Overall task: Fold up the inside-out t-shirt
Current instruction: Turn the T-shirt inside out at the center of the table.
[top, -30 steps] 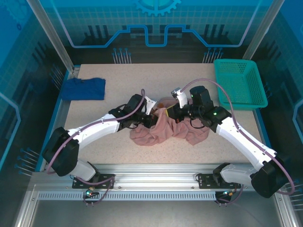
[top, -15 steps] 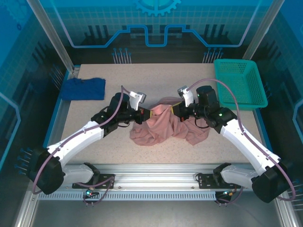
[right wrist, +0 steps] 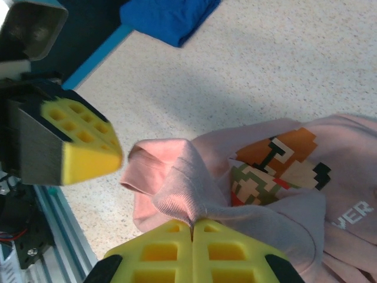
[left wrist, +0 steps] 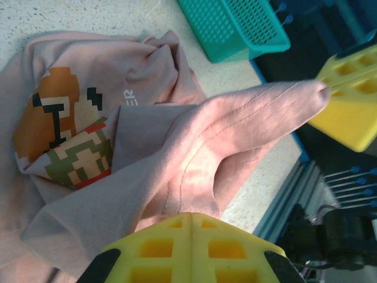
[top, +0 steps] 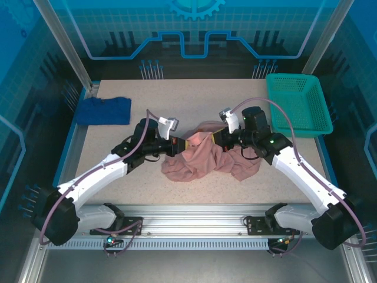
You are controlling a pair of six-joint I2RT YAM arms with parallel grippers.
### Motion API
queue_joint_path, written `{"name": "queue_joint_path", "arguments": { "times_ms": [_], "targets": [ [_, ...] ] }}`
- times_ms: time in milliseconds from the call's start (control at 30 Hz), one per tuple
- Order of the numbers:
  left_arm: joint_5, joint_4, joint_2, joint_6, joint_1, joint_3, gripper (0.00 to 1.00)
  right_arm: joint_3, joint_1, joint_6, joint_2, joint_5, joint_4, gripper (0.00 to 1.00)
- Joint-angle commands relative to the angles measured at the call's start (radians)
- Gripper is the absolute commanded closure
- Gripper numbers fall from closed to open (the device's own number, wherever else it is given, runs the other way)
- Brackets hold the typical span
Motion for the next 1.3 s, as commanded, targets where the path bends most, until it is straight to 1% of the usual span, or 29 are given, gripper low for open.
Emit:
{"name": "queue_joint_path", "arguments": {
  "times_ms": [0,33,100,200,267,367,500,533,600,633,667,733,800,967,1033,1133,1267],
  "targets": [
    [0.111,0.123,-0.088,-0.119,0.055,-0.036,1.0,0.072,0.038,0.0,0.032,0.159,-0.067,1.0],
    [0.139,0.149,-0.107,-0.143,0.068,-0.045,1.0,0.089,0.046,-0.003,0.047,0.211,-0.089,1.0],
    [0.159,0.155,-0.134,-0.159,0.077,-0.047,1.0,0.11,0.058,-0.013,0.076,0.264,-0.11,1.0],
    [0.135,0.125,-0.155,-0.152,0.082,-0.051,1.0,0.118,0.073,-0.025,0.106,0.26,-0.107,1.0],
    [0.077,0.075,-0.149,-0.135,0.083,-0.049,1.0,0.118,0.078,-0.034,0.117,0.242,-0.105,1.0],
    [-0.043,-0.016,-0.122,-0.1,0.083,-0.042,1.0,0.116,0.078,-0.047,0.13,0.223,-0.111,1.0],
    [-0.24,-0.149,-0.07,-0.053,0.082,-0.023,1.0,0.124,0.074,-0.063,0.149,0.212,-0.132,1.0],
    [-0.256,-0.179,-0.052,-0.033,0.081,-0.008,1.0,0.128,0.075,-0.063,0.154,0.206,-0.136,1.0],
    [-0.223,-0.185,-0.027,-0.001,0.072,0.003,1.0,0.129,0.073,-0.059,0.158,0.185,-0.132,1.0],
    [-0.206,-0.176,-0.021,0.018,0.051,0.002,0.94,0.133,0.074,-0.057,0.162,0.172,-0.131,1.0],
    [-0.205,-0.168,-0.018,0.041,0.023,0.003,0.84,0.135,0.072,-0.056,0.167,0.165,-0.131,1.0],
    [-0.266,-0.163,-0.003,0.109,-0.062,0.013,0.62,0.144,0.071,-0.057,0.178,0.156,-0.135,1.0],
    [-0.319,-0.167,0.027,0.152,-0.123,0.034,0.51,0.148,0.069,-0.054,0.18,0.148,-0.133,1.0],
    [-0.328,-0.111,0.134,0.173,-0.191,0.091,0.36,0.151,0.063,-0.046,0.178,0.115,-0.132,1.0],
    [-0.358,-0.101,0.184,0.181,-0.208,0.124,0.3,0.151,0.061,-0.042,0.178,0.103,-0.129,1.0],
    [-0.413,-0.105,0.253,0.194,-0.219,0.18,0.23,0.147,0.061,-0.041,0.169,0.094,-0.127,1.0],
    [-0.444,-0.106,0.318,0.212,-0.219,0.24,0.18,0.137,0.059,-0.04,0.159,0.09,-0.126,1.0]
  ]
}}
